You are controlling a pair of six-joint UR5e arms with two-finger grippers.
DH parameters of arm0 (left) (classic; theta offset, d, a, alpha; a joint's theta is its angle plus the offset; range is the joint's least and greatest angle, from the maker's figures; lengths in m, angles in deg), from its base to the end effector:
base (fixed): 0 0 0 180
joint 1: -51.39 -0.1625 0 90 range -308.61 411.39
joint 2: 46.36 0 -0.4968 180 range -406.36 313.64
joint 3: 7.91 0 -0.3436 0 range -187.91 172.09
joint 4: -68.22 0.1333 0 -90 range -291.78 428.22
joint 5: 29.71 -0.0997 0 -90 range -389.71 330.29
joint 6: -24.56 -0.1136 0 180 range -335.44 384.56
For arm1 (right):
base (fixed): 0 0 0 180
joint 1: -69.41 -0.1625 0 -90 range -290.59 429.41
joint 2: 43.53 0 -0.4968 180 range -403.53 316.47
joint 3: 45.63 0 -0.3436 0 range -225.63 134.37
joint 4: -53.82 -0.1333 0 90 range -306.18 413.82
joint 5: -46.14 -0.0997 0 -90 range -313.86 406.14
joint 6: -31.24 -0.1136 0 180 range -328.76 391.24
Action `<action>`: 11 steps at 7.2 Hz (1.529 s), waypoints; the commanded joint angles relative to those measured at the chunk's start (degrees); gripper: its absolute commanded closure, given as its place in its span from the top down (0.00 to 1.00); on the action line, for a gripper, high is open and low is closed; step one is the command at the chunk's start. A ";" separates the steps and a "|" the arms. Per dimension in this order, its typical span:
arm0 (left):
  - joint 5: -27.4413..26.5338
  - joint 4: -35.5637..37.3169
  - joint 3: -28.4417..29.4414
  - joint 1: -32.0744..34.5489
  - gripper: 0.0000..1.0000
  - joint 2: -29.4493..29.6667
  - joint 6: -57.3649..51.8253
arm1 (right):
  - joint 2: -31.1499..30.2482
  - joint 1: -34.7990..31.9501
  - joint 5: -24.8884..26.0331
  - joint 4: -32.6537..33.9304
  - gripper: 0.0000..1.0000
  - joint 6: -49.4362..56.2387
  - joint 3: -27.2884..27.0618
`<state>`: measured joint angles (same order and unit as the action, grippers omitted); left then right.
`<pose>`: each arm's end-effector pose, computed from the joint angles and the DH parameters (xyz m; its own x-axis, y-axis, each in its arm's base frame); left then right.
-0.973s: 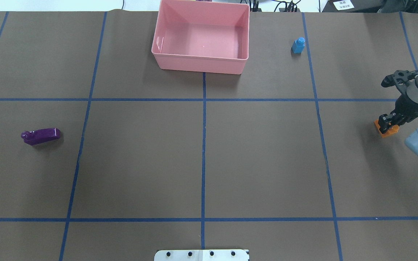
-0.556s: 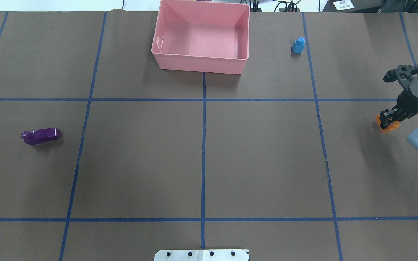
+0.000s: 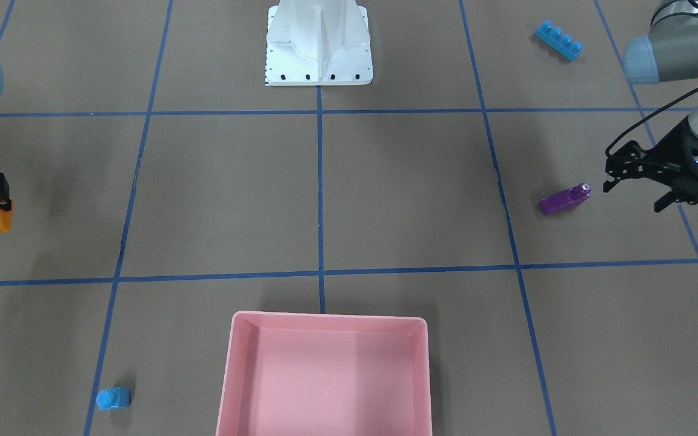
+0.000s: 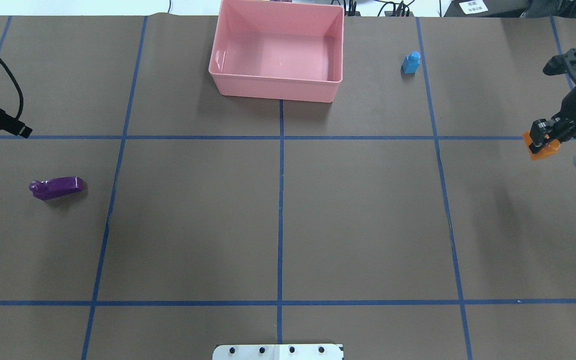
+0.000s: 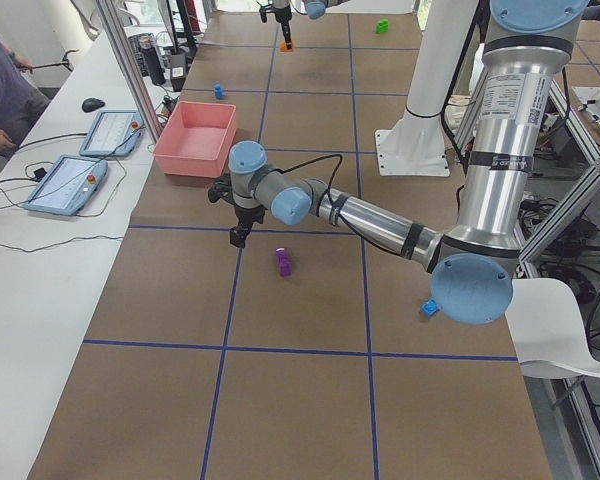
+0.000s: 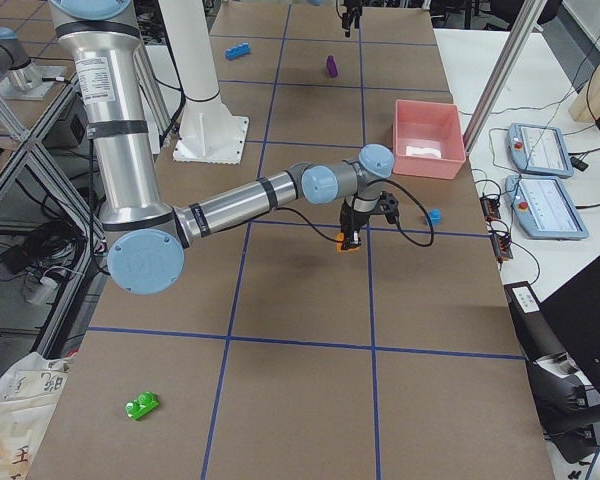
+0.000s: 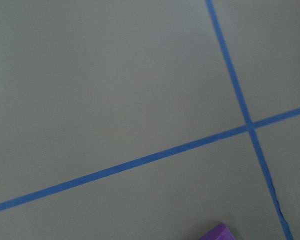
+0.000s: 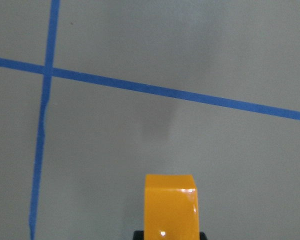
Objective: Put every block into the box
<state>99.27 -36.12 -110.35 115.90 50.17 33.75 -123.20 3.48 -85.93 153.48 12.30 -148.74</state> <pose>0.1651 -0.4899 0.5634 0.6034 0.5176 -0.6067 -0.2667 0.8479 0.4582 -0.1604 -0.4992 0.5727 0.7081 -0.1364 0.6928 0.1758 0.9843 0.0141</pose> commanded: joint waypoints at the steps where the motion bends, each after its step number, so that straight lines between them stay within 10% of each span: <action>1: -2.68 0.01 -0.92 -3.33 0.99 -2.99 -9.60 | 6.07 -0.70 -1.17 2.73 0.00 -8.53 -2.19; 11: -6.29 0.02 5.92 -13.62 1.00 -0.46 -13.68 | 32.37 5.09 -1.44 -1.20 0.00 -33.77 13.53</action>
<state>92.96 -36.04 -105.97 102.66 49.46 20.18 -92.78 7.21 -87.61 154.28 -18.49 -137.13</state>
